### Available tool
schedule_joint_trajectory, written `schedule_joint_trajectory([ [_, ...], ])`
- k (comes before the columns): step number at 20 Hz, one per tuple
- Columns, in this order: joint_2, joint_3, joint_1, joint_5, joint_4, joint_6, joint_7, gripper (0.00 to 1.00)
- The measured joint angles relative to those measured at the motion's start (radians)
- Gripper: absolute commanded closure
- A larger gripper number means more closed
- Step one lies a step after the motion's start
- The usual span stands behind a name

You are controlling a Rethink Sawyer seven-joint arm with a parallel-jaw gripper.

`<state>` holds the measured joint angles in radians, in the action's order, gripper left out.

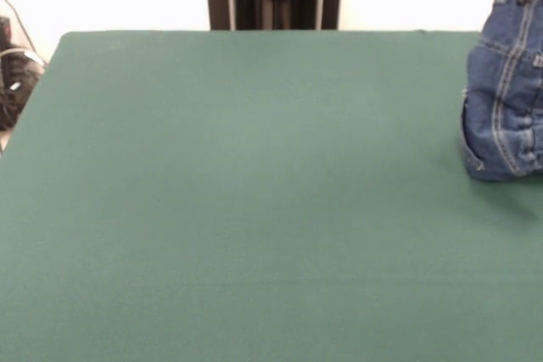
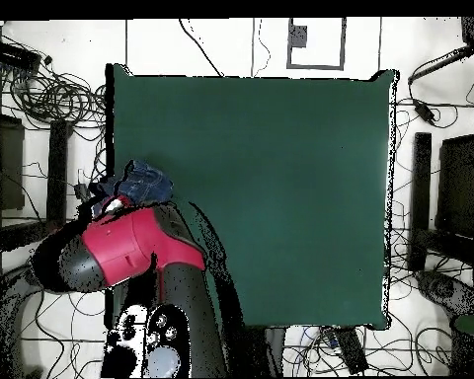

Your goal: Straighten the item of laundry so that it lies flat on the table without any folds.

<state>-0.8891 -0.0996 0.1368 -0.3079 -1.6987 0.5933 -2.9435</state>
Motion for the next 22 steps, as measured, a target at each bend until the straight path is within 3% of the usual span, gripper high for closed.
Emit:
schedule_joint_trajectory([
  [10,-0.070,-0.173,-0.190,-0.061,-0.138,-0.035,0.000,1.00],
  [22,-0.079,-0.333,-0.347,-0.250,-0.210,-0.105,0.001,1.00],
])
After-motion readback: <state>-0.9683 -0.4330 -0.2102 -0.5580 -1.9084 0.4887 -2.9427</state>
